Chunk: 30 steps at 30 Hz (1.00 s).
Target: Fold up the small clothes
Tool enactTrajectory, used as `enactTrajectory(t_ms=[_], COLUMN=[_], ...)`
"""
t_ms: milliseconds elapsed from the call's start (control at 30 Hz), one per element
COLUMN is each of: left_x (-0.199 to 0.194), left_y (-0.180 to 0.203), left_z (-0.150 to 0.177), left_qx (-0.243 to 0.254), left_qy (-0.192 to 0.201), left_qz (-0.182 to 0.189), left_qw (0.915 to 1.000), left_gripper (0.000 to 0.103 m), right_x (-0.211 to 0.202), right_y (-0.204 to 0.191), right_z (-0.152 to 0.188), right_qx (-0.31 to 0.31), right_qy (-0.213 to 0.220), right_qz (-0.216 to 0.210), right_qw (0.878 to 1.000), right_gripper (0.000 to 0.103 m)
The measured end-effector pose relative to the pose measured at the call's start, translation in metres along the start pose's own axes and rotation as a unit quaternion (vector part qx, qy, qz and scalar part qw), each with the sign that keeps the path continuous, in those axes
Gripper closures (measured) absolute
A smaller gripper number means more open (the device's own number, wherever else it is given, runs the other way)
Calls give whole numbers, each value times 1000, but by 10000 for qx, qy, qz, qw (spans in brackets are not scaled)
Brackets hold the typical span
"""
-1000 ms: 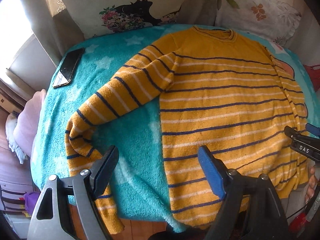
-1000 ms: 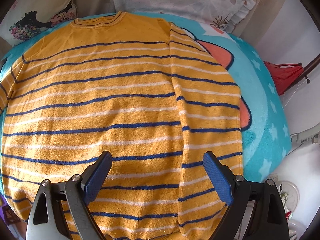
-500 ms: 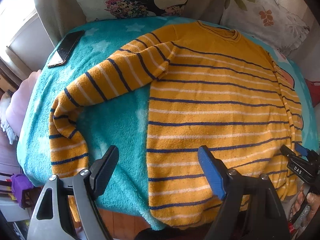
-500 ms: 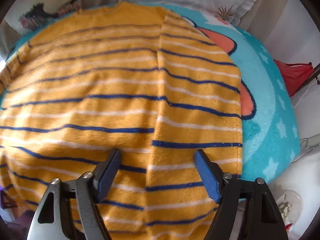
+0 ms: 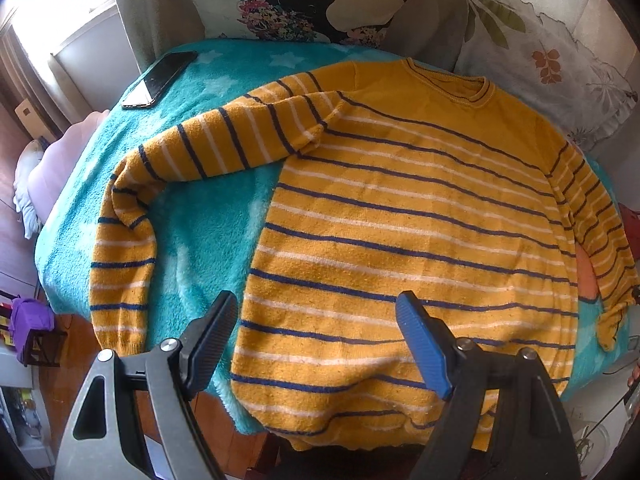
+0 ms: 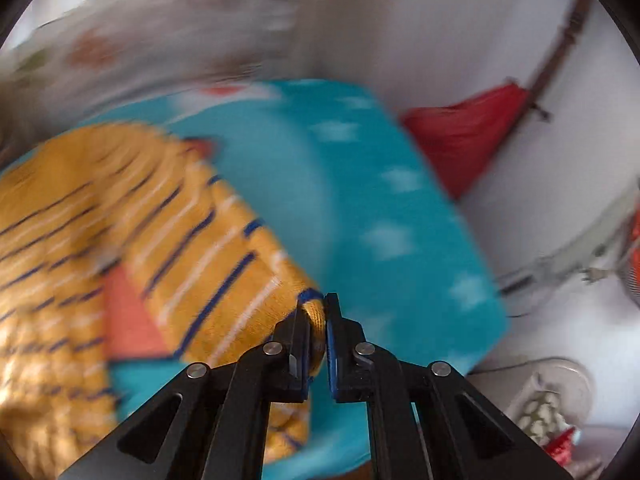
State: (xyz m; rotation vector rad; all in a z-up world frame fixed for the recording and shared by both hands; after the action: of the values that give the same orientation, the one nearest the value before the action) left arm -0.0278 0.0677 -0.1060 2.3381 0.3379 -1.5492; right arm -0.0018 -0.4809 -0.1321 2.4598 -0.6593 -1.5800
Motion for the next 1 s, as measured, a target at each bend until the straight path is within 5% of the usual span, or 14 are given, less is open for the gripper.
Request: enactTrajectory(t_ms=[67, 200, 400, 500, 667, 767, 867, 933, 967, 1000], left_x=[0, -1, 4, 6, 10, 10, 11, 10, 9, 8], left_y=[5, 14, 38, 51, 77, 88, 93, 93, 92, 91], left_z=[4, 10, 18, 21, 30, 37, 42, 44, 44, 43], left_qx=[-43, -80, 50, 167, 426, 580, 631, 617, 599, 573], left_qy=[-35, -31, -145, -168, -293, -292, -321, -322, -311, -289], left_qz=[-10, -46, -25, 8, 81, 104, 95, 80, 70, 60], left_qw=[10000, 10000, 9999, 9997, 9986, 9978, 9974, 9975, 9977, 9979], left_gripper=[23, 23, 23, 23, 23, 23, 23, 23, 23, 23], right_x=[16, 6, 3, -18, -51, -47, -28, -9, -5, -4], right_y=[18, 37, 57, 50, -11, -48, -71, -82, -79, -72], right_z=[-1, 9, 51, 68, 76, 85, 90, 92, 90, 85], right_qx=[207, 566, 880, 841, -308, -1198, -1834, -2196, -2253, -2217], right_qy=[-162, 236, 116, 507, 924, 917, 888, 717, 681, 715], right_qz=[-104, -685, -795, -1378, -2075, -1808, -1439, -1302, -1237, -1172], right_qw=[9996, 9958, 9929, 9856, 9734, 9719, 9684, 9642, 9640, 9654], right_gripper=[68, 37, 37, 36, 34, 32, 34, 61, 84, 90])
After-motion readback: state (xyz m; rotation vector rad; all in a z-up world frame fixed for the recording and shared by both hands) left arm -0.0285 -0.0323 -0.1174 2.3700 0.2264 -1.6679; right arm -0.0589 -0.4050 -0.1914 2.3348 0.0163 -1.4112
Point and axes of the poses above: each gripper's, at about its wrist camera, not at the fingertips, and x roughly the way its jaws point, y to its right, z to its underside, the point moved 5 cm from there along x, roughly the way its jaws point, and after that the axes turned 14 degrees about -x, right-handed, at the moved point
